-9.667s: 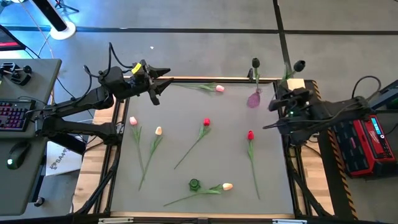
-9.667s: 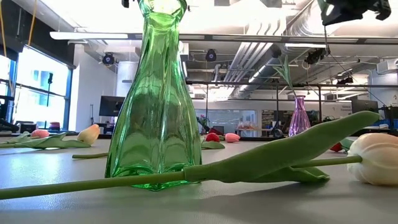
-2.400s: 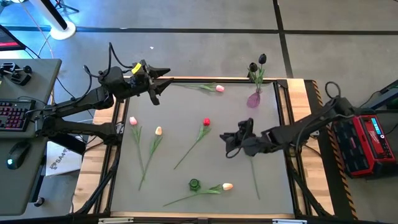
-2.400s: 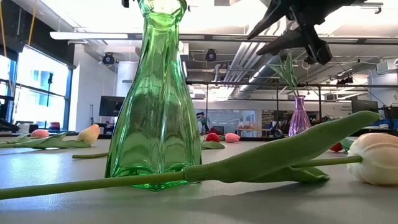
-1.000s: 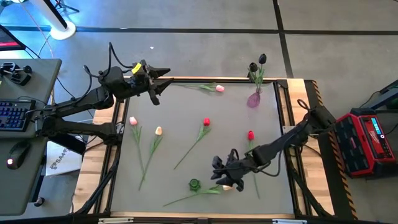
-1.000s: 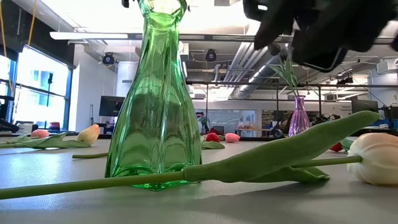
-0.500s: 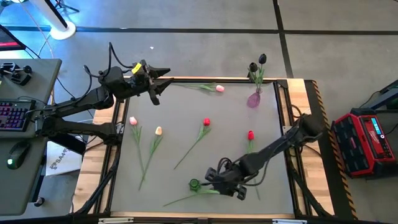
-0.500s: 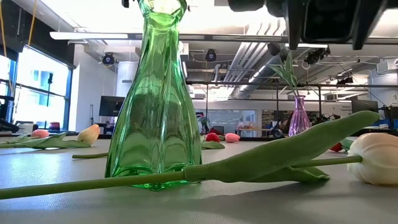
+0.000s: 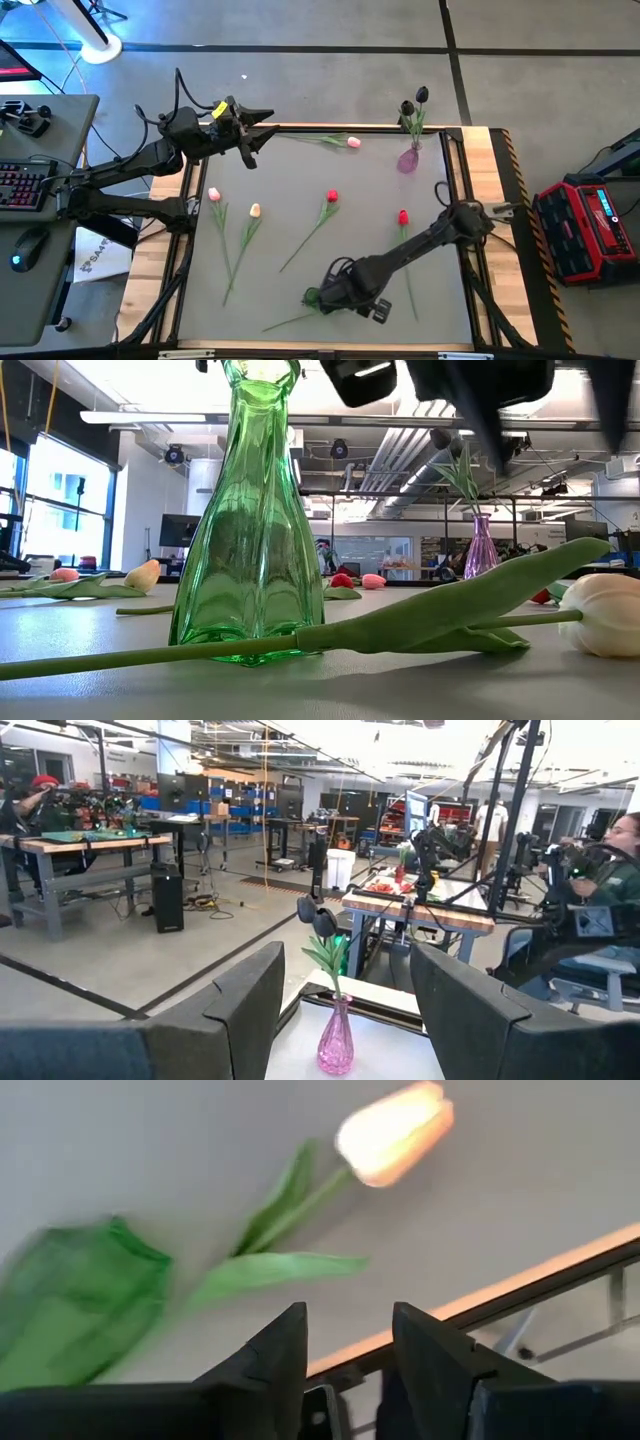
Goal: Sort flowers into vase by color
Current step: Put the right white flower into the violet vase
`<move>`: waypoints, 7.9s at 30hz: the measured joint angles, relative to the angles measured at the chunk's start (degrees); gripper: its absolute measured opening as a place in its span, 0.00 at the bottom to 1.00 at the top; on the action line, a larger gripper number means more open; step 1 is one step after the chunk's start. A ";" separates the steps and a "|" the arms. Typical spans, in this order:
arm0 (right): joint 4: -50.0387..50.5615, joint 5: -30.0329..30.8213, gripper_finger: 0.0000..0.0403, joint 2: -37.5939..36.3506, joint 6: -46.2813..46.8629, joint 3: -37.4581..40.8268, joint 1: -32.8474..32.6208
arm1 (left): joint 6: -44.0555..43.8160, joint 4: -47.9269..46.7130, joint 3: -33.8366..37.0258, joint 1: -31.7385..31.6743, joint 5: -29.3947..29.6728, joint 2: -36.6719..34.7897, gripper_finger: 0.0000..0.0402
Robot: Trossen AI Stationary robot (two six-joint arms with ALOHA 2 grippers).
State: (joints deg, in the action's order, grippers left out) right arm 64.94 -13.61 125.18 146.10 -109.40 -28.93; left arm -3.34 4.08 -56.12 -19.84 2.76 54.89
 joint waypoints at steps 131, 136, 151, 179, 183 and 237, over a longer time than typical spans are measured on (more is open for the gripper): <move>5.34 9.73 0.01 3.19 -6.64 11.31 5.28 | -0.01 0.01 0.00 -0.02 0.00 0.00 0.51; 7.11 12.43 0.00 1.89 -6.64 11.42 5.65 | -0.02 0.00 0.00 0.00 0.00 0.00 0.51; 16.09 22.21 0.00 -5.59 -8.16 11.31 6.55 | -0.01 0.00 0.00 -0.02 0.00 0.00 0.51; 25.07 56.60 0.00 -44.22 -33.99 32.68 14.23 | -0.02 0.00 -0.01 -0.02 0.00 0.00 0.51; 25.07 60.97 0.00 -48.48 -42.69 33.75 16.47 | -0.01 0.00 0.00 0.00 0.00 0.00 0.51; -40.23 67.64 0.00 -60.67 -137.33 33.76 59.20 | -0.02 0.00 0.00 -0.02 0.02 0.00 0.51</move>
State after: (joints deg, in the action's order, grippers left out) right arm 24.71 54.03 64.51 8.77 -75.64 30.28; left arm -3.36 4.08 -56.12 -19.86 2.79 54.89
